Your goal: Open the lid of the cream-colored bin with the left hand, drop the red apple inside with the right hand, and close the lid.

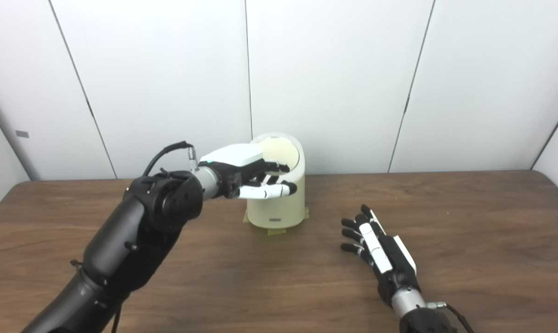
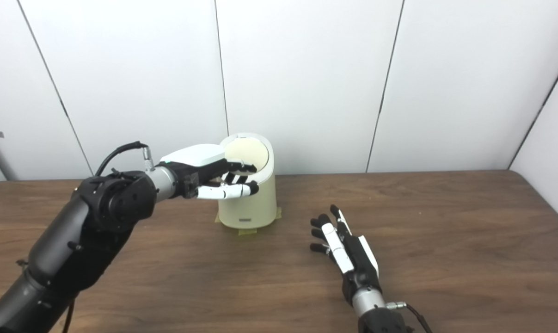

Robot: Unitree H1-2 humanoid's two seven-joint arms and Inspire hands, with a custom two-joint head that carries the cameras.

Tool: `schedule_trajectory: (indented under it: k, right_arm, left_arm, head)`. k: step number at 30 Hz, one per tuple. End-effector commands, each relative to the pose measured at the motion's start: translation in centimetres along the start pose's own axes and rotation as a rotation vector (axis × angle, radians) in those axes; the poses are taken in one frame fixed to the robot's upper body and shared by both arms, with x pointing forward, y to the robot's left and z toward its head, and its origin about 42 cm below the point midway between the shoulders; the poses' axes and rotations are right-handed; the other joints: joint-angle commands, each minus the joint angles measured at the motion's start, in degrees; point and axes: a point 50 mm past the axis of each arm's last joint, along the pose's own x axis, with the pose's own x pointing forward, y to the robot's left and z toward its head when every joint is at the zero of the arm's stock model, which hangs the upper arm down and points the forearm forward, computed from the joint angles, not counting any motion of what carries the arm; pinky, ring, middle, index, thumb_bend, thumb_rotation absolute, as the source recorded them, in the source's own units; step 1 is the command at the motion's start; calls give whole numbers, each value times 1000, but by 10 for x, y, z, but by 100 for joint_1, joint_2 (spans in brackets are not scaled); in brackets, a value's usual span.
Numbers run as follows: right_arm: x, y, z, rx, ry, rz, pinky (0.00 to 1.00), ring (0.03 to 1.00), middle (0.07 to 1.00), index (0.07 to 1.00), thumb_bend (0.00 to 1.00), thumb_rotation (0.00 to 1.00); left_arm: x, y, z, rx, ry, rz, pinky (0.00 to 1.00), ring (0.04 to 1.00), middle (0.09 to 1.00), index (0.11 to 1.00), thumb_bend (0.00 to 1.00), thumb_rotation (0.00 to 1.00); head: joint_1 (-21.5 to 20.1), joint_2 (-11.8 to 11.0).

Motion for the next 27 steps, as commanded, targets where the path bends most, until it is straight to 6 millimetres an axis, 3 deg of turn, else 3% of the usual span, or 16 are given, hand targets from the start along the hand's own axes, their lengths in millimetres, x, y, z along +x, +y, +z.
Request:
schedule_trajectory:
  k: [1, 4, 7, 10, 18, 27]
  right_arm:
    - [3, 1, 13, 8, -42, 11, 742, 837, 836, 1000, 476, 852]
    - [4, 0, 13, 15, -46, 9, 748, 837, 838, 1000, 485, 840]
    - [4, -3, 14, 23, -47, 7, 752, 838, 838, 1000, 486, 837]
    - [3, -5, 15, 43, -54, 7, 755, 834, 838, 1000, 472, 821]
    - [-1, -4, 22, 25, -88, -3, 740, 833, 843, 997, 466, 818]
    - [-5, -11, 26, 43, -157, -24, 733, 827, 843, 985, 475, 808]
  left_arm:
    - [-15, 38, 15, -11, -48, 172, 850, 914, 917, 906, 517, 1000]
    - [-30, 40, 13, -68, -52, 266, 789, 888, 917, 903, 446, 1000]
    - [-40, 28, 6, -182, -48, 354, 800, 892, 919, 903, 428, 1000]
    - [-51, 5, -3, -374, -71, 430, 825, 900, 910, 893, 394, 994]
    - [-63, -68, -27, -810, -51, 529, 876, 900, 911, 914, 419, 967]
    - [-94, -130, -58, -997, 18, 625, 935, 947, 962, 991, 392, 1000]
  head:
    - [-8, 4]
    - [-2, -10]
    - [28, -15]
    - [20, 0]
    - [5, 52]
    - [39, 72]
